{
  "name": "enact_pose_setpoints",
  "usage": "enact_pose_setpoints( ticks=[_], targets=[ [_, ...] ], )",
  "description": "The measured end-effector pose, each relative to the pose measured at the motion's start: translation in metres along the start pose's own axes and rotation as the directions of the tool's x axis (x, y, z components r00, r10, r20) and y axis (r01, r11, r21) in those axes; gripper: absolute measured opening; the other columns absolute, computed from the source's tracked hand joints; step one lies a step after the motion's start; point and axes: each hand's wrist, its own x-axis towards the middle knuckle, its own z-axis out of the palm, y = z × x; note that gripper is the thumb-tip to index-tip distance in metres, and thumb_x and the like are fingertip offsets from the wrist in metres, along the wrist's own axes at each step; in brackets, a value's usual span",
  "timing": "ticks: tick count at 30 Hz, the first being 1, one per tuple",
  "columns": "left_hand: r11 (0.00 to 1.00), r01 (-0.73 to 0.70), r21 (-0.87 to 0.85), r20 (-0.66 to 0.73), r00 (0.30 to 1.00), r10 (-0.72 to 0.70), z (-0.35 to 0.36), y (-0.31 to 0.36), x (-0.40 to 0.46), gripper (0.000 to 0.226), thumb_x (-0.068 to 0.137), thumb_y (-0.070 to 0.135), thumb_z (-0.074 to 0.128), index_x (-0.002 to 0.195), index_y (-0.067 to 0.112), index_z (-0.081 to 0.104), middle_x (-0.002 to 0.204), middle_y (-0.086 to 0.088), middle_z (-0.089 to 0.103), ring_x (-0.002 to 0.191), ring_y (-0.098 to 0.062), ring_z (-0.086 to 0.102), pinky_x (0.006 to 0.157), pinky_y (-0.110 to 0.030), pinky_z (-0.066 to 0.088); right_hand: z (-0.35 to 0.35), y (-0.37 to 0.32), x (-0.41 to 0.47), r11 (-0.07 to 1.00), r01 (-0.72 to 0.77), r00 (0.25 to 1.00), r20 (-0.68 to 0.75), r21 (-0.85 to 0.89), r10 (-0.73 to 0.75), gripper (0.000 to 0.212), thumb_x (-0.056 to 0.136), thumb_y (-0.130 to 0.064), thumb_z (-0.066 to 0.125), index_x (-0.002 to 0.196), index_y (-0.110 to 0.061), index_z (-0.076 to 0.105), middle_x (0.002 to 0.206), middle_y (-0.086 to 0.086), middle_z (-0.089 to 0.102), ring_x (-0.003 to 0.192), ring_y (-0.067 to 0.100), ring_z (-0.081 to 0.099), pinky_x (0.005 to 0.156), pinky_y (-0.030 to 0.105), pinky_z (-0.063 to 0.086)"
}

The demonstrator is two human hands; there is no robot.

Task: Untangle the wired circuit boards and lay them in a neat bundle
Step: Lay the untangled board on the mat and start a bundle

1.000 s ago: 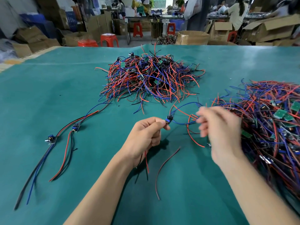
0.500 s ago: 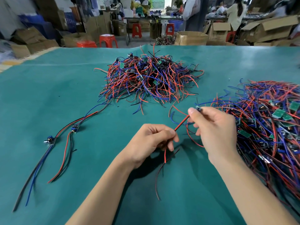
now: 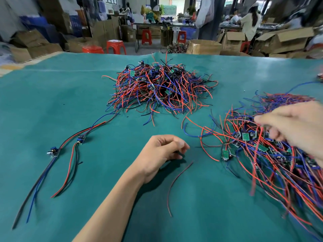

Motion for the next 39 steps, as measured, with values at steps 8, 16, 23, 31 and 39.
enact_pose_setpoints(
  ticks=[8, 16, 23, 31, 39],
  targets=[
    [0.999, 0.016, -0.049, -0.065, 0.998, -0.019, 0.000, 0.000, 0.002, 0.016, 0.097, 0.001, 0.055, 0.086, 0.001, 0.068, 0.084, -0.003, 0.069, 0.076, -0.014, 0.060, 0.070, -0.022, 0.054, 0.043, -0.053, 0.038, 0.784, 0.309, 0.943, 0.280, -0.539, -0.179, 0.049, 0.079, -0.073, 0.054, 0.062, -0.030, 0.067, 0.058, 0.002, 0.061, 0.070, 0.029, 0.061, 0.075, 0.035, 0.056],
    [0.993, 0.036, -0.111, -0.099, 0.994, -0.047, -0.003, 0.002, 0.003, 0.013, 0.096, -0.003, 0.052, 0.094, -0.005, 0.065, 0.080, -0.005, 0.067, 0.079, -0.017, 0.061, 0.070, -0.020, 0.054, 0.186, -0.108, 0.090, 0.891, 0.402, 0.806, 0.544, -0.211, -0.235, 0.048, 0.099, -0.018, 0.057, 0.147, -0.022, 0.053, 0.150, 0.010, 0.048, 0.124, 0.032, 0.059, 0.097, 0.036, 0.050],
    [0.974, 0.053, -0.220, -0.174, 0.980, -0.093, -0.005, 0.004, 0.004, 0.018, 0.095, -0.005, 0.049, 0.099, -0.002, 0.066, 0.078, -0.016, 0.062, 0.081, -0.023, 0.064, 0.069, -0.022, 0.055, 0.170, -0.100, 0.065, 0.927, 0.371, 0.922, 0.139, -0.056, -0.360, 0.022, 0.080, -0.024, 0.057, 0.078, -0.010, 0.073, 0.075, 0.014, 0.067, 0.070, 0.027, 0.057, 0.077, 0.043, 0.057],
    [0.856, 0.015, -0.517, -0.246, 0.955, -0.165, -0.009, 0.010, 0.010, 0.037, 0.105, 0.030, 0.044, 0.115, -0.001, 0.061, 0.105, -0.024, 0.071, 0.092, -0.029, 0.068, 0.075, -0.031, 0.060, 0.147, -0.080, -0.019, 0.883, 0.459, 0.881, 0.081, 0.097, -0.467, 0.028, 0.079, -0.035, 0.056, 0.080, -0.020, 0.080, 0.070, 0.000, 0.071, 0.054, 0.015, 0.053, 0.058, 0.025, 0.044],
    [0.866, -0.009, -0.500, -0.263, 0.954, -0.142, -0.014, 0.008, 0.009, 0.032, 0.104, 0.022, 0.047, 0.116, -0.001, 0.064, 0.092, -0.013, 0.074, 0.081, -0.021, 0.072, 0.076, -0.033, 0.061, 0.153, -0.073, -0.052, 0.882, 0.372, 0.886, 0.174, 0.289, -0.430, 0.025, 0.074, -0.030, 0.062, 0.058, -0.011, 0.067, 0.057, 0.017, 0.048, 0.054, 0.027, 0.045, 0.057, 0.040, 0.040]
  ],
)
